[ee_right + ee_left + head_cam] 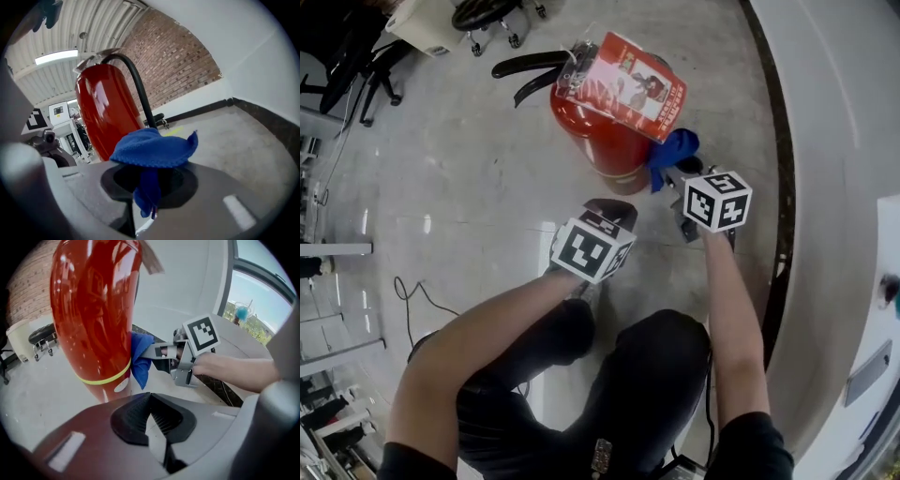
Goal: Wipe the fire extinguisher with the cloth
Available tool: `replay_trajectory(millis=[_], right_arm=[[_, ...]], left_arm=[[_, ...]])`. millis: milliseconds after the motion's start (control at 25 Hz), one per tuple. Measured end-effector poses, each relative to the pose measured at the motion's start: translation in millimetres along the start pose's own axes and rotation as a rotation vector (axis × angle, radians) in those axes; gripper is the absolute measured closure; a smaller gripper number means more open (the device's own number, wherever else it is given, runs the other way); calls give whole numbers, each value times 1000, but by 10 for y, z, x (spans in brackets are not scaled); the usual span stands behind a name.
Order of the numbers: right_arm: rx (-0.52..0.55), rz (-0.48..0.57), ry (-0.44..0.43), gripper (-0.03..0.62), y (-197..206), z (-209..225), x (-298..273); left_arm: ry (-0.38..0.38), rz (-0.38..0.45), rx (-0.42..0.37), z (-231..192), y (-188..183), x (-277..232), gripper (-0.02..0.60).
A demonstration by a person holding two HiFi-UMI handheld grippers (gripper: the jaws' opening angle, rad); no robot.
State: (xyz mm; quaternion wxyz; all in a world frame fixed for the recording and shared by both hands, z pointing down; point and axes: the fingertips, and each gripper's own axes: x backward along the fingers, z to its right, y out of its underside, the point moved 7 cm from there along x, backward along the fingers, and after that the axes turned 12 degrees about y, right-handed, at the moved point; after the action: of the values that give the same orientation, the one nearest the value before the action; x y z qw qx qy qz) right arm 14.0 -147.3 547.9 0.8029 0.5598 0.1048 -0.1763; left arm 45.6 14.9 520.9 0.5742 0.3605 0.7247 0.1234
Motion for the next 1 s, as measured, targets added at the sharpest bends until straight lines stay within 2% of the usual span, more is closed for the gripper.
replay_trajectory(millis=[120,320,600,840,1000], right_arm=[[-36,-47,27,511,284,106,-138],[-1,-181,103,511,749,316,-403],[217,-412,159,511,1070,477,-731],[327,-506,57,512,1310,246,-590],[411,-536,-95,511,1400,-17,-438]], left_arm=[[-9,3,36,-86,112,-89,575],[-17,24,87,-227,238,-188,575],[-10,9,79,-313,400,-252,575],[-32,-4,104,-358,430,-279,575],[-35,-14,106,-312,419,-256,575]])
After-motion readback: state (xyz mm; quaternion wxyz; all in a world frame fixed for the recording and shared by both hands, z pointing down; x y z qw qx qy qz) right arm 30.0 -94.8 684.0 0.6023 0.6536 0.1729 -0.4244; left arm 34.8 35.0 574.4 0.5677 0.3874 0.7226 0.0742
